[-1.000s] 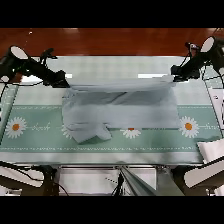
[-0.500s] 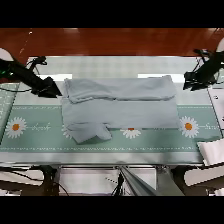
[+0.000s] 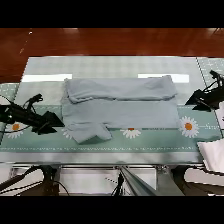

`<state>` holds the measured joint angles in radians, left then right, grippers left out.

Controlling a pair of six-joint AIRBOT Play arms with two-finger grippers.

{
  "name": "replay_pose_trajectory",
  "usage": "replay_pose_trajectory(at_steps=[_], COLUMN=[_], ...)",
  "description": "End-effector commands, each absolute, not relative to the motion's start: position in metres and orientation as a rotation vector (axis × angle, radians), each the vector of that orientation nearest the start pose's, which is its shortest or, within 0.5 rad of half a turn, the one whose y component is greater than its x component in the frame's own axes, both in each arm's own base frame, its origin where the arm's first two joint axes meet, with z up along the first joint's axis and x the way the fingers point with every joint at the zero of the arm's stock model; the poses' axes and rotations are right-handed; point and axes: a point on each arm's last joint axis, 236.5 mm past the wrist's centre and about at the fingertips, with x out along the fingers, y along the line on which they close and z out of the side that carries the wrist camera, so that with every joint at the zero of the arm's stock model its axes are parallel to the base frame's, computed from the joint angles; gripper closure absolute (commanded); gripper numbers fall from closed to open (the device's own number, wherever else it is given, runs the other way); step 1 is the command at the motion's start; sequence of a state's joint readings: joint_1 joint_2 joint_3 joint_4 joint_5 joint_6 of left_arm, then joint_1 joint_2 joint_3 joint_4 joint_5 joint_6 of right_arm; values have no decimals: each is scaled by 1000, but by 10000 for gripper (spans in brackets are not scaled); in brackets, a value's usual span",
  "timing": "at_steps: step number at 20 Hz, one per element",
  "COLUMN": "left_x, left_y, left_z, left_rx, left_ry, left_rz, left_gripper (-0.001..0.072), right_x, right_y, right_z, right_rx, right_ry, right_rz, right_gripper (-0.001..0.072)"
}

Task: Fold the shirts.

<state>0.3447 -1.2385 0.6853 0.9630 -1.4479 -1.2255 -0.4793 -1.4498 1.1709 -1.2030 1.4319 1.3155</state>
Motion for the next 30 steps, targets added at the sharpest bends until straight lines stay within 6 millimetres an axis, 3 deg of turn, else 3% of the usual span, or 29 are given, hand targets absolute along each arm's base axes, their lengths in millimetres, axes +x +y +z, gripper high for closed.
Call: replay_pose_trajectory(at_steps=[1,5,6,7,9,10,13,14,17,20,23,25,30], left_x=[204,226,233,238,243,241,234,232,225,223,223,223,224], left_y=[-84,-103,-106,-110,-119,-124,-129,-129,-129,-130,-130,-130,-130], left_z=[-86,-102,-105,-106,-108,-110,-113,-112,-109,-108,-108,-108,-107], left_rx=[-715,-688,-686,-684,-689,-689,-680,-677,-677,-661,-653,-652,-649], left_ry=[1691,1617,1595,1579,1567,1577,1613,1619,1644,1648,1644,1644,1638], left_rz=[-380,-321,-296,-284,-280,-286,-308,-320,-344,-368,-376,-377,-381], left_gripper=[22,30,84,188,206,278,644,670,671,671,671,671,671], right_x=[319,319,319,319,320,321,324,324,311,285,263,265,270], right_y=[-64,-64,-64,-64,-65,-64,-64,-66,-82,-80,-62,-45,-20], right_z=[-51,-51,-51,-51,-51,-51,-47,-46,-51,-62,-80,-90,-120], right_rx=[587,577,577,576,576,580,584,571,509,585,643,698,650], right_ry=[1514,1513,1513,1511,1507,1503,1483,1481,1519,1579,1635,1614,1604], right_rz=[95,105,105,104,102,103,103,99,54,70,96,114,60], right_gripper=[165,165,165,165,165,165,165,165,166,164,164,165,176])
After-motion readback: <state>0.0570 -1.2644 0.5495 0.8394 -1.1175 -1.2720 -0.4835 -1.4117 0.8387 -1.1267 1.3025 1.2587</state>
